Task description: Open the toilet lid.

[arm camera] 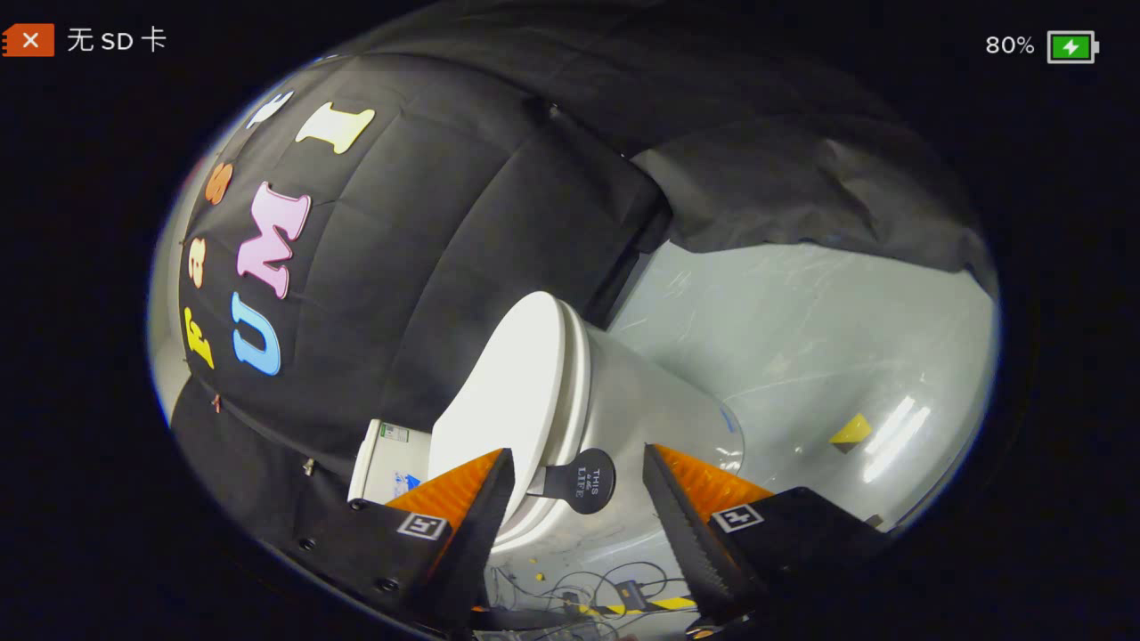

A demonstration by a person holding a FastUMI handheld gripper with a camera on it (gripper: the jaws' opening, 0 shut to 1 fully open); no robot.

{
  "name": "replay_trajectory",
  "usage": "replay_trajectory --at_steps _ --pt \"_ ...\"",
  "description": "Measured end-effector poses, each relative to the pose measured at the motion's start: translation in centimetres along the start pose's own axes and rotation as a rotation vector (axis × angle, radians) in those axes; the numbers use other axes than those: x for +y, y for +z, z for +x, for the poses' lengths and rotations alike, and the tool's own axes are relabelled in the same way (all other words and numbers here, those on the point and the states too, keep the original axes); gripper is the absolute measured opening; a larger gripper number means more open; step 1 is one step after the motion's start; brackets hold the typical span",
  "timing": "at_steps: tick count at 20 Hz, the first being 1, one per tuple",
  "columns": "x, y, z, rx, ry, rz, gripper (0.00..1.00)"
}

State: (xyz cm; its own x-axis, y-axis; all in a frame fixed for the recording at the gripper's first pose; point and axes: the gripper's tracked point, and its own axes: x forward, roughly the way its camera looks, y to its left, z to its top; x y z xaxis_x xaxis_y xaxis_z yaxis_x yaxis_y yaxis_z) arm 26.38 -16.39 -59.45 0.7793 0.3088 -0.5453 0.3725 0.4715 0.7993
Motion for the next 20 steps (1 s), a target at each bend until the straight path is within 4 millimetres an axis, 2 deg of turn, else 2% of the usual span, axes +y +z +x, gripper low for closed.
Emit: replay_trajectory --at_steps 1,2,4,5,6,7,8,9,10,13,16,20 --pt "0.2 -0.4 0.5 0.01 0.003 0.017 0.8" --pt "0.2 -0.6 0.6 0.016 0.011 0.029 0.78" --pt "-0.3 -1.4 1.4 0.048 -0.008 0.045 0.59" --pt "-0.2 -0.9 0.8 0.059 0.013 0.062 0.49" --pt "-0.3 -0.2 1.0 0.029 0.029 0.112 0.33" --pt "-0.1 -0.5 1.7 0.029 0.022 0.127 0.17" --pt "0.5 -0.1 -0.6 0.029 0.055 0.151 0.16" --pt "0.8 -1.3 2.2 0.037 0.074 0.153 0.05" --pt "0.9 -1.2 1.0 0.038 0.072 0.133 0.05" --pt "1.9 -0.8 0.8 0.027 0.061 0.071 0.06" --pt "4.7 0.4 -0.9 0.004 0.089 0.041 0.05" --pt "8.1 0.7 -2.2 -0.028 0.062 -0.066 0.05"
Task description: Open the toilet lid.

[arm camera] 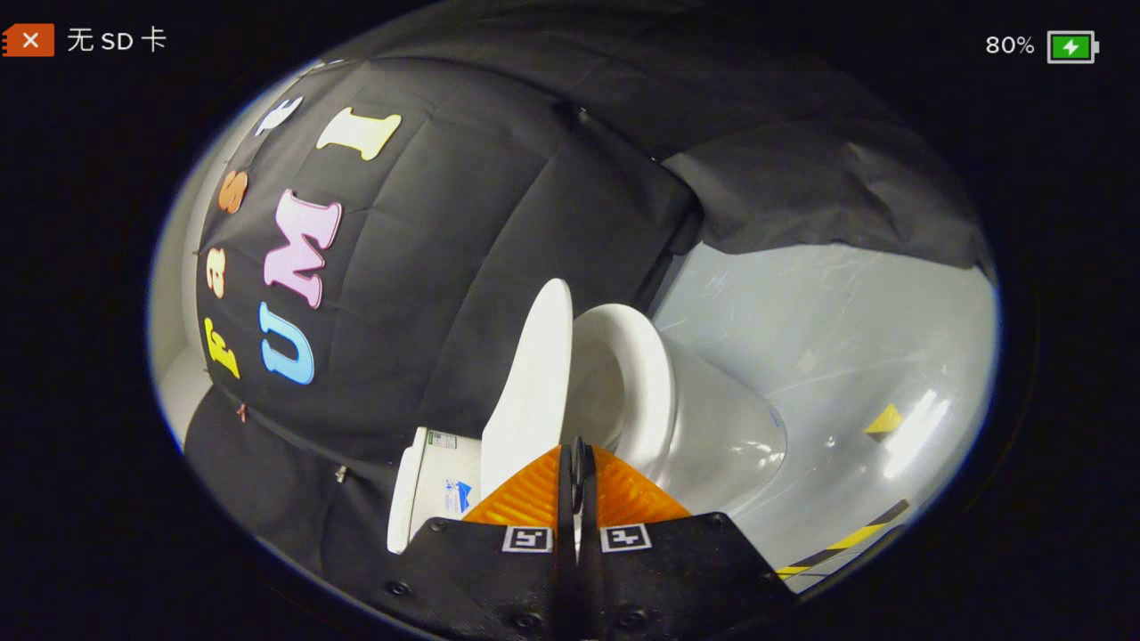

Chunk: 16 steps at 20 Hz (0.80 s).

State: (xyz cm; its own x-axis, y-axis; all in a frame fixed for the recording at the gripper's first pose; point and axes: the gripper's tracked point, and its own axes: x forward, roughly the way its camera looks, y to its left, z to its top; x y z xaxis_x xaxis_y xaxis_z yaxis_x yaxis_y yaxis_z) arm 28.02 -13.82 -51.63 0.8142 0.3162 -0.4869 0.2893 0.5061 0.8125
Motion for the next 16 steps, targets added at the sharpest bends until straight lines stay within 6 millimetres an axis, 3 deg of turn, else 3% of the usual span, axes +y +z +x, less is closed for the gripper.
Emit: replay_trajectory --at_steps 9,16 --pt "10.3 1.0 -2.5 -0.081 -0.044 -0.248 0.05" --pt "16.6 0.0 -3.6 -0.152 -0.117 -0.442 0.05"
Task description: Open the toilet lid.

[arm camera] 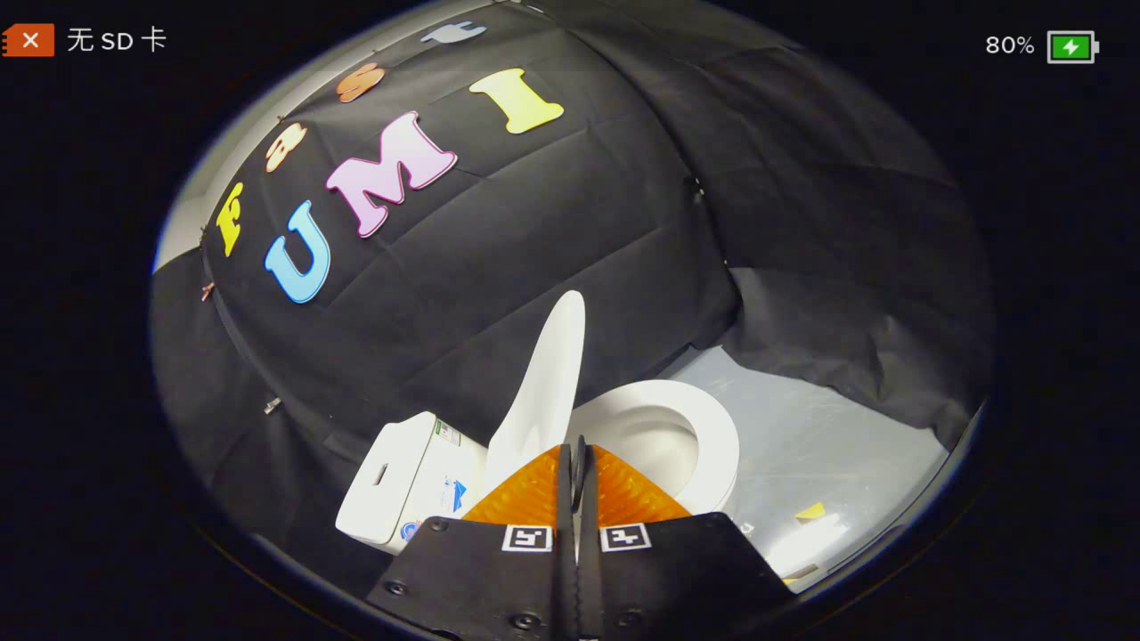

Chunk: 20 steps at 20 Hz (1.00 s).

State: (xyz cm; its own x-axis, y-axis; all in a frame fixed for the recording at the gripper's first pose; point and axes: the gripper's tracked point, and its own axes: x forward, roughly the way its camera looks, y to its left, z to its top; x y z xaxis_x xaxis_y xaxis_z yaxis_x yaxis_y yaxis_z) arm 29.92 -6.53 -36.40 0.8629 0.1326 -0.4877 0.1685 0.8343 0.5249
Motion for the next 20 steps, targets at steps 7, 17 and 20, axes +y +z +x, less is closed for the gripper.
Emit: replay_trajectory --at_steps 7,17,20 --pt "5.4 0.7 -1.2 -0.039 -0.017 -0.087 0.05" --pt "14.2 0.6 -2.2 -0.132 -0.027 -0.282 0.05" --pt "16.7 0.4 -2.6 -0.153 -0.017 -0.32 0.05"
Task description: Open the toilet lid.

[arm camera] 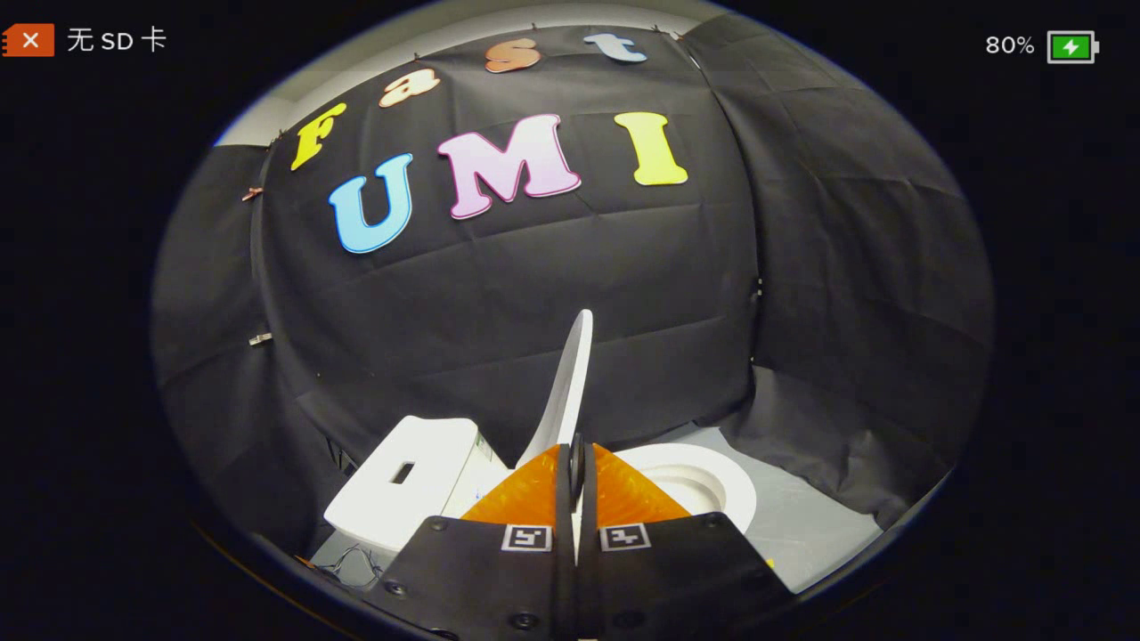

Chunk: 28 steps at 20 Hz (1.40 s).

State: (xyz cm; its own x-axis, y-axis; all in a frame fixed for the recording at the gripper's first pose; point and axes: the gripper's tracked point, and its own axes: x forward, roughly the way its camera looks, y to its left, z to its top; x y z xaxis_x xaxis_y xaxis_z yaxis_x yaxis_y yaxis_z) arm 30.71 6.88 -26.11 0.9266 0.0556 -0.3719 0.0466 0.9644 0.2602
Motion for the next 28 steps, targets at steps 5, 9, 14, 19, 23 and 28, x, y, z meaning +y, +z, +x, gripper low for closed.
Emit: replay_trajectory --at_steps 5,9,14,19,23,28 --pt "4.6 0.4 -0.5 -0.033 0.025 -0.084 0.05" --pt "7.8 0.5 -0.9 -0.068 0.025 -0.156 0.06" --pt "11.2 0.4 -0.7 -0.12 0.002 -0.285 0.05" --pt "14.2 -0.1 -0.5 -0.151 -0.003 -0.374 0.05" --pt "16.3 -0.5 -0.5 -0.161 0.015 -0.404 0.05" --pt "18.4 -1.0 -0.5 -0.154 0.039 -0.408 0.05"
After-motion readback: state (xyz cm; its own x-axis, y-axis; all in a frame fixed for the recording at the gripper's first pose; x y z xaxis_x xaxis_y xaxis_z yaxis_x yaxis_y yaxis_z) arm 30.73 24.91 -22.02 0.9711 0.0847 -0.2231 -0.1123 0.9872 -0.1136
